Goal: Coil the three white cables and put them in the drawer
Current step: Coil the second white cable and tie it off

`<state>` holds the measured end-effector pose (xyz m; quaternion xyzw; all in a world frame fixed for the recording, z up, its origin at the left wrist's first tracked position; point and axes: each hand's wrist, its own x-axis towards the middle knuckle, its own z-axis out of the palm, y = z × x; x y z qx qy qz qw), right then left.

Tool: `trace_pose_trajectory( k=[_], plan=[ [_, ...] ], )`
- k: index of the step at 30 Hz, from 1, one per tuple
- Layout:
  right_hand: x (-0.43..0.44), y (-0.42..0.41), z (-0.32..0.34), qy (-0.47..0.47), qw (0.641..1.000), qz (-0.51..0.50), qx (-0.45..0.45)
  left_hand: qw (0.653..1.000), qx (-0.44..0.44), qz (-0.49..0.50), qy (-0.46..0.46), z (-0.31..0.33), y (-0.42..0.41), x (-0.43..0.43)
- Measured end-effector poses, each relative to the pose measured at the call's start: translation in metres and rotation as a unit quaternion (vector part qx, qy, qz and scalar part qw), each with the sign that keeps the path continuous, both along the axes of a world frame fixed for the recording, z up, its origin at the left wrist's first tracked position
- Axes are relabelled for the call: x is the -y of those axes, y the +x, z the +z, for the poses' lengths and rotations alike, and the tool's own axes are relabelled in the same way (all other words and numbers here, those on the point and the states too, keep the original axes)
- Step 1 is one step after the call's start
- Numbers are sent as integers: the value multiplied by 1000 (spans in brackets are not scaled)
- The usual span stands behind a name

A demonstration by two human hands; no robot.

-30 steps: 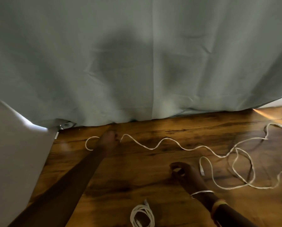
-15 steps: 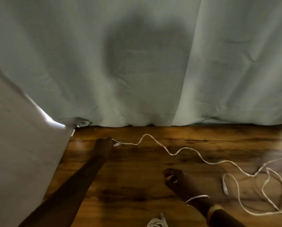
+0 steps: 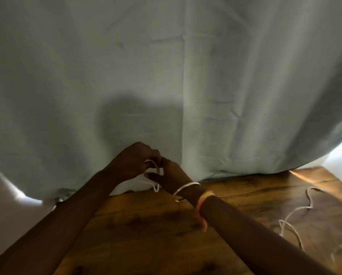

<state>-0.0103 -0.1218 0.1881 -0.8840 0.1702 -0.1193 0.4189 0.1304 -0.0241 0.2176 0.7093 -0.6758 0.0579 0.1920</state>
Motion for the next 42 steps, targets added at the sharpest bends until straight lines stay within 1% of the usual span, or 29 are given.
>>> trace_pose_trajectory(
  k=[2, 4, 5, 6, 7, 8, 9, 10, 11, 12, 13, 14, 15, 16, 18, 20, 22, 25, 27, 28, 29, 30, 32, 34, 36, 38, 39, 41, 42],
  plan=[
    [14, -2, 19, 19, 999, -27, 15, 999, 1, -21, -31, 19, -12, 11],
    [27, -13, 33, 68, 997, -35, 22, 993, -25, -28, -108, 35, -24, 20],
    [31, -21, 40, 99, 994, -39, 31, 987, -74, -15, -141, 41, -29, 24],
    [36, -31, 48, 132, 989, -51, 47, 976, -156, 1, -153, 47, -37, 29],
    [43, -42, 54, 171, 980, -74, 69, 954, -264, 9, -142, 51, -46, 35],
    [50, -54, 61, 219, 966, -102, 94, 918, -379, -5, -115, 52, -54, 40],
    [56, -64, 67, 265, 948, -128, 117, 873, -479, -21, -87, 49, -58, 42],
    [63, -74, 73, 305, 931, -149, 132, 825, -559, -39, -66, 45, -61, 45],
    [72, -88, 77, 335, 917, -167, 141, 783, -618, -56, -48, 41, -65, 50],
    [79, -101, 82, 359, 905, -175, 144, 753, -653, -73, -34, 38, -68, 56],
    [86, -115, 85, 386, 895, -170, 145, 736, -670, -90, -21, 37, -73, 64],
    [91, -129, 87, 422, 883, -146, 144, 734, -670, -108, -15, 37, -79, 74],
    [94, -140, 88, 465, 868, -103, 144, 741, -661, -117, -19, 40, -86, 81],
    [97, -152, 90, 508, 846, -52, 154, 755, -643, -122, -29, 43, -95, 91],
    [99, -168, 93, 575, 795, 42, 190, 778, -613, -125, -56, 52, -111, 107],
    [98, -179, 102, 607, 753, 119, 226, 780, -606, -135, -77, 59, -130, 121],
    [90, -183, 117, 612, 723, 172, 270, 765, -622, -139, -91, 61, -145, 135],
    [81, -186, 147, 582, 674, 204, 406, 747, -645, -140, -78, 58, -166, 147],
    [86, -189, 169, 554, 629, 188, 513, 745, -642, -173, -47, 55, -174, 150],
    [92, -193, 180, 534, 612, 166, 559, 752, -631, -188, -34, 55, -174, 150],
    [98, -197, 191, 510, 604, 133, 598, 768, -611, -193, -26, 56, -174, 150],
    [105, -201, 201, 482, 605, 89, 627, 785, -590, -185, -29, 59, -172, 149],
    [121, -203, 212, 409, 630, -19, 660, 814, -553, -168, -51, 69, -169, 145],
    [134, -199, 213, 293, 671, -143, 666, 849, -505, -136, -77, 82, -163, 140],
    [147, -196, 209, 147, 718, -243, 635, 885, -443, -107, -94, 93, -157, 137],
    [158, -192, 203, 30, 777, -278, 564, 915, -378, -92, -103, 102, -148, 134],
    [164, -189, 199, -39, 813, -290, 504, 928, -346, -90, -105, 107, -143, 131],
    [173, -182, 187, -199, 877, -298, 319, 950, -278, -93, -107, 118, -134, 130],
    [175, -177, 179, -267, 898, -281, 208, 959, -243, -91, -112, 126, -128, 129]
  ],
)
